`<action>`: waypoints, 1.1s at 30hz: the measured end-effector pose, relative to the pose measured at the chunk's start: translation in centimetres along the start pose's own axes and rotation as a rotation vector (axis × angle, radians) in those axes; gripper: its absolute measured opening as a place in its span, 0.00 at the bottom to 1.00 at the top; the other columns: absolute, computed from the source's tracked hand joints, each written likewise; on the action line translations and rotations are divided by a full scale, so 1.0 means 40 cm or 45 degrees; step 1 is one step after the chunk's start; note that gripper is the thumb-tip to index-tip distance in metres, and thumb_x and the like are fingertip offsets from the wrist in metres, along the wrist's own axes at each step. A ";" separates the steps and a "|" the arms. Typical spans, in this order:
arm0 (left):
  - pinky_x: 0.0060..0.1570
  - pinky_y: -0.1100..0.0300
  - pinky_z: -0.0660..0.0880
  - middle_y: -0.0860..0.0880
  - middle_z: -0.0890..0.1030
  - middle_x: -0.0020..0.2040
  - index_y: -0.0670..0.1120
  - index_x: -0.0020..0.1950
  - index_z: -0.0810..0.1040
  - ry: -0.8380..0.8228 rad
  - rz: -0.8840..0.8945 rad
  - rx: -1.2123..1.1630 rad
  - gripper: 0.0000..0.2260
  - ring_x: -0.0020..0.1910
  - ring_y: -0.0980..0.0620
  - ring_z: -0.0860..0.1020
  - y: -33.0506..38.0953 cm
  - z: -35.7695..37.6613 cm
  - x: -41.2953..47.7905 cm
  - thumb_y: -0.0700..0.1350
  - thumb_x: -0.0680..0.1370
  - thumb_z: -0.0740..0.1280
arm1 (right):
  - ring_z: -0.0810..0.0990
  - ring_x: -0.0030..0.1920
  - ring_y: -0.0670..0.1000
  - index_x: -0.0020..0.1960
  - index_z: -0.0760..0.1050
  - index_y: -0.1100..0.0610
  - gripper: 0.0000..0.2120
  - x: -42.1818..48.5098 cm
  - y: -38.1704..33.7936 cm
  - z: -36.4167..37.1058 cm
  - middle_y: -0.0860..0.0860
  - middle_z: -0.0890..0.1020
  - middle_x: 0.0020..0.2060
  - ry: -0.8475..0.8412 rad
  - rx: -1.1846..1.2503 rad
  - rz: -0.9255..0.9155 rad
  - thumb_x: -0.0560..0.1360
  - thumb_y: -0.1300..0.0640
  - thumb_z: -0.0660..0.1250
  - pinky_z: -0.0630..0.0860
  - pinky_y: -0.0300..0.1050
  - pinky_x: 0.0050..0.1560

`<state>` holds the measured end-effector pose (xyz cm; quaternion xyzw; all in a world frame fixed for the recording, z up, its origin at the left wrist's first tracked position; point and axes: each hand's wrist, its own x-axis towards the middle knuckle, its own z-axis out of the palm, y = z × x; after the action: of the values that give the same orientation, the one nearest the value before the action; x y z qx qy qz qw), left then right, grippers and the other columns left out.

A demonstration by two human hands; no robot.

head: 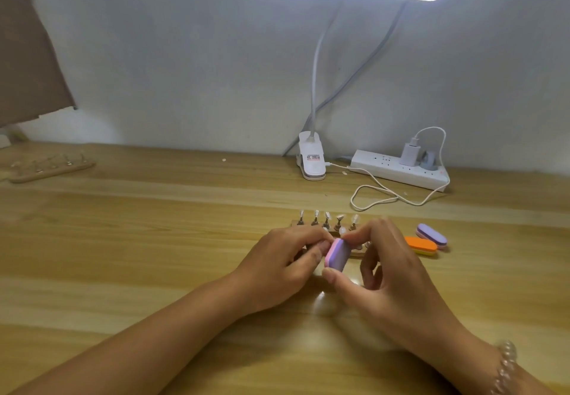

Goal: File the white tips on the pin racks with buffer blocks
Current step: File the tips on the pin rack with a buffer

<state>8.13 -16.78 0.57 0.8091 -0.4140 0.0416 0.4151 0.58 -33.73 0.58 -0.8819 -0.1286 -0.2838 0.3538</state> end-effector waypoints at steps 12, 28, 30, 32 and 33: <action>0.41 0.55 0.74 0.57 0.79 0.41 0.44 0.53 0.81 0.021 -0.027 -0.052 0.08 0.39 0.58 0.76 0.004 -0.002 0.004 0.38 0.82 0.62 | 0.70 0.33 0.40 0.49 0.71 0.51 0.18 -0.003 -0.016 0.001 0.42 0.71 0.45 -0.072 -0.149 -0.071 0.66 0.44 0.73 0.74 0.49 0.29; 0.33 0.68 0.66 0.65 0.75 0.32 0.53 0.47 0.77 -0.057 -0.077 -0.160 0.13 0.29 0.64 0.72 0.003 -0.005 0.001 0.35 0.81 0.61 | 0.74 0.30 0.48 0.54 0.72 0.51 0.20 0.000 0.007 0.000 0.43 0.72 0.48 0.011 -0.130 -0.089 0.68 0.53 0.78 0.73 0.45 0.27; 0.33 0.69 0.66 0.65 0.75 0.33 0.52 0.48 0.78 -0.051 -0.079 -0.150 0.11 0.30 0.65 0.72 0.003 -0.005 0.002 0.37 0.82 0.62 | 0.74 0.30 0.48 0.54 0.72 0.51 0.19 0.005 0.012 -0.005 0.42 0.72 0.47 0.073 -0.136 -0.036 0.68 0.54 0.78 0.73 0.45 0.28; 0.36 0.65 0.67 0.63 0.76 0.36 0.53 0.48 0.78 -0.057 -0.078 -0.133 0.10 0.33 0.63 0.73 0.001 -0.004 0.002 0.39 0.81 0.62 | 0.74 0.29 0.47 0.54 0.72 0.51 0.18 0.002 0.005 -0.004 0.42 0.71 0.48 0.052 -0.175 -0.081 0.68 0.50 0.76 0.73 0.46 0.27; 0.37 0.62 0.68 0.61 0.77 0.37 0.52 0.49 0.79 -0.071 -0.079 -0.127 0.09 0.35 0.61 0.73 -0.002 -0.002 0.001 0.40 0.79 0.61 | 0.74 0.29 0.47 0.54 0.72 0.50 0.18 -0.001 -0.001 0.001 0.42 0.71 0.48 0.011 -0.187 -0.117 0.68 0.46 0.73 0.73 0.46 0.26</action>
<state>8.22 -16.72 0.61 0.8006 -0.4017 -0.0143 0.4444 0.53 -33.68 0.56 -0.8974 -0.1463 -0.3121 0.2754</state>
